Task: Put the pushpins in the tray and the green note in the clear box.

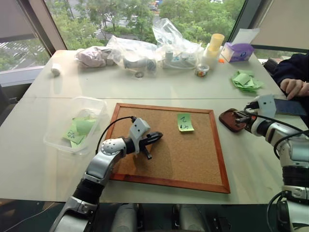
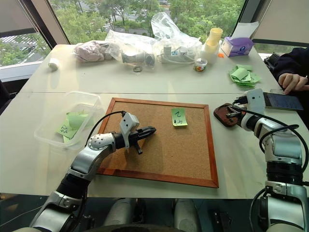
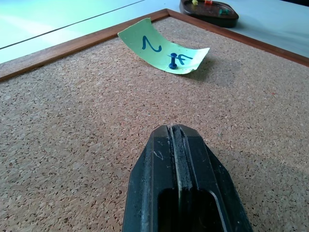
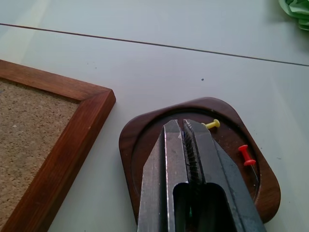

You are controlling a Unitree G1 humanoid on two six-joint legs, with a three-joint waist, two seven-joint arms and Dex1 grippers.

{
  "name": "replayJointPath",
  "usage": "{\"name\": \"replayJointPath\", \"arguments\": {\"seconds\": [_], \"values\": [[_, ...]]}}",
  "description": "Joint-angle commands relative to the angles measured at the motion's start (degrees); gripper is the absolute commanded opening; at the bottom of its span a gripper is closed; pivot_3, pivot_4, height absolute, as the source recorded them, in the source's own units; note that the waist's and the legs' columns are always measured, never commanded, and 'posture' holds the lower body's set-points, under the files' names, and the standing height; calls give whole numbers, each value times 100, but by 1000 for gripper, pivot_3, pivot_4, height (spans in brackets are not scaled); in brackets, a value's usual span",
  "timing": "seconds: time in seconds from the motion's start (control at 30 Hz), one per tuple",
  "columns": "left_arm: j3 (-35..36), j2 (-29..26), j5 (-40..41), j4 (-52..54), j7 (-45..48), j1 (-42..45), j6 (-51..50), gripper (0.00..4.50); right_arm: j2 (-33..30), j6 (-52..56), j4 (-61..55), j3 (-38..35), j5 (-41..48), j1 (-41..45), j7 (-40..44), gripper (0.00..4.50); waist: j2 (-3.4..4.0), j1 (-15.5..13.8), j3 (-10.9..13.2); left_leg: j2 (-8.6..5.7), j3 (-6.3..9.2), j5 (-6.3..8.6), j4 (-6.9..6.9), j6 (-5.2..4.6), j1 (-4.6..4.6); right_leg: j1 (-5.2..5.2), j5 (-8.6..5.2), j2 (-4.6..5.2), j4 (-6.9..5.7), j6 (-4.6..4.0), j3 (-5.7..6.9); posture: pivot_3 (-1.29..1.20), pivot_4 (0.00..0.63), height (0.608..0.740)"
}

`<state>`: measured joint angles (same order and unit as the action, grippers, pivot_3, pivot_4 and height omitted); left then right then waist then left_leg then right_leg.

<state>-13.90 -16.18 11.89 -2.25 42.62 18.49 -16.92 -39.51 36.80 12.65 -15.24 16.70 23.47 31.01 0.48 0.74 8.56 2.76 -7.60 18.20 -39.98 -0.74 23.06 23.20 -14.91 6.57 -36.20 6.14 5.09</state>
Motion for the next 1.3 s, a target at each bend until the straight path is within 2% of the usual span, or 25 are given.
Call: {"name": "replayJointPath", "arguments": {"seconds": [0.03,0.07,0.17,0.4,0.43,0.7,1.03,1.17,1.3], "values": [[-52,-69,-142,-276,-18,-127,-103,0,58,-246,175,11,-72,4,-12,22,0,1,0,0,0,0,0,0,0,-1,0,0,0,0,0,0,150,740],[-48,-69,-145,-278,-24,-128,-102,0,77,-257,244,-1,-63,-2,-23,22,1,0,-1,0,0,0,0,0,0,-1,0,0,0,0,0,0,150,740],[-42,-75,-150,-280,-32,-133,-96,0,74,-318,309,1,-71,-23,-20,789,1,0,-1,0,0,0,0,0,-2,-4,0,0,0,0,0,0,150,740],[-38,-74,-151,-296,-36,-141,-72,0,56,-256,5,-71,49,-51,-9,4126,2,2,-1,1,0,0,0,1,-4,-5,0,0,0,0,0,0,150,740],[-44,-65,-153,-300,-40,-142,-67,0,42,-228,-158,-85,99,-46,23,4454,3,2,-2,2,0,0,0,1,-4,-5,0,0,0,0,0,0,150,740],[-43,-46,-152,-354,-33,-106,-53,0,75,162,-1172,87,458,2,243,4454,4,-1,-2,5,1,0,0,0,-4,-4,0,3,0,0,0,0,150,740],[-29,-38,-147,-347,-48,-91,-74,0,347,555,-2645,1060,818,-214,753,4454,4,-3,-2,7,5,15,0,-26,-3,-4,0,4,0,0,0,0,150,740],[-20,-42,-145,-327,-56,-111,-74,0,688,475,-2423,1681,488,-85,600,4454,4,-1,-2,6,6,15,0,-26,-3,-4,0,7,0,0,1,0,150,740],[-28,-38,-150,-303,-71,-134,-81,0,904,294,-2044,1897,263,8,526,4454,3,-1,-2,4,5,11,0,-19,-2,-3,0,7,-1,0,1,0,150,740]]}}
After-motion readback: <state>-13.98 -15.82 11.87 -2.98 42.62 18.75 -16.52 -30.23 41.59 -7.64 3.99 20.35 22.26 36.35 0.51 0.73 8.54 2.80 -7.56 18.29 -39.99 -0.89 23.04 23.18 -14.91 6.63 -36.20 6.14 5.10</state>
